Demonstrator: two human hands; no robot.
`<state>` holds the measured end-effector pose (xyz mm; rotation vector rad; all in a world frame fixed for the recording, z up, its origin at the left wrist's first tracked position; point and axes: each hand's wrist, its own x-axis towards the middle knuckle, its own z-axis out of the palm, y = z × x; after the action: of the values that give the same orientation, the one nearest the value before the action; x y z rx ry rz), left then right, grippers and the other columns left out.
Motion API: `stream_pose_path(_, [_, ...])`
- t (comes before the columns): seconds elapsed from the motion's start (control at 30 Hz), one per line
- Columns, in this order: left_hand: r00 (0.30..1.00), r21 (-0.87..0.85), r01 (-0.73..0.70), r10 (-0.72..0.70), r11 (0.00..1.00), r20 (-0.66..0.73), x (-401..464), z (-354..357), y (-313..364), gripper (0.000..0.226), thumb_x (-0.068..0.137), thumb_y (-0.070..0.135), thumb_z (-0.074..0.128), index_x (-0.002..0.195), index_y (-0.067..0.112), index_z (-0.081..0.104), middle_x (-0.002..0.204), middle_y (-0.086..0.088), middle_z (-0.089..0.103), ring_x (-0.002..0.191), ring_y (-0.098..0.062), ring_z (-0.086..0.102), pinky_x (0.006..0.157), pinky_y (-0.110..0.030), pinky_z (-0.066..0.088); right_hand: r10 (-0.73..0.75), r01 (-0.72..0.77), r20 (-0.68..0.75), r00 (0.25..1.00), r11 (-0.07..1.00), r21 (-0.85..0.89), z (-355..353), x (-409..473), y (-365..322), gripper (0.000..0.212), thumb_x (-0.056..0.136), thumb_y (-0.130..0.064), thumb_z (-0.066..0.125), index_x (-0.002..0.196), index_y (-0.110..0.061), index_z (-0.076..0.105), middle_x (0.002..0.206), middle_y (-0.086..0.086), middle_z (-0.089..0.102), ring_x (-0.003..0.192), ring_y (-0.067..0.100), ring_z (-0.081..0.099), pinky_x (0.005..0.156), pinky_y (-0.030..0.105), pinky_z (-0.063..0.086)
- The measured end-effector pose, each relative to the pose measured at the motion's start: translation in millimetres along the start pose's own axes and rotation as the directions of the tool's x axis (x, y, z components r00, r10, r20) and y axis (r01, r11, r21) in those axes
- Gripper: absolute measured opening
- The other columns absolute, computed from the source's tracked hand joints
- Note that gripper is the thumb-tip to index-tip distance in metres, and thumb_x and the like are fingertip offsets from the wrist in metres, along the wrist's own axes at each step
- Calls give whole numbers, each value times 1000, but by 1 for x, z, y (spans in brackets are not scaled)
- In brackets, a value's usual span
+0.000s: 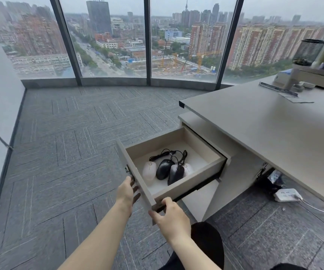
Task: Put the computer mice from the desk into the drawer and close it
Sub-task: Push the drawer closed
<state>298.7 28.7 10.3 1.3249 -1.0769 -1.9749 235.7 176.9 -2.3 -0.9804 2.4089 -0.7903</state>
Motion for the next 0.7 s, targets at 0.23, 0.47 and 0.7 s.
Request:
stream_pose_path(0.23, [997, 3, 29, -29, 1000, 77, 12, 32, -3, 46, 98, 40, 31, 130, 19, 57, 127, -2, 65, 117, -20, 60, 99, -40, 48, 67, -63, -77, 995, 996, 63, -15, 16, 12, 22, 83, -53, 53, 87, -31, 51, 81, -8, 65, 72, 13, 61, 63, 34, 50])
stream_pose_path(0.47, [986, -5, 57, -56, 998, 157, 26, 103, -3, 44, 98, 41, 30, 128, 21, 55, 135, 1, 58, 127, -19, 52, 106, -41, 41, 229, -215, -131, 965, 970, 111, -54, 48, 46, 36, 87, -54, 52, 115, -31, 50, 88, -9, 64, 72, 16, 57, 54, 31, 42])
stream_pose_path(0.7, [968, -35, 87, -76, 996, 237, 45, 167, -9, 52, 98, 43, 27, 144, 21, 41, 139, 7, 49, 135, -17, 42, 113, -43, 33, 403, -363, -182, 897, 906, 217, -86, 79, 80, 75, 88, -63, 49, 147, -22, 29, 133, 5, 60, 111, 26, 61, 75, 37, 47])
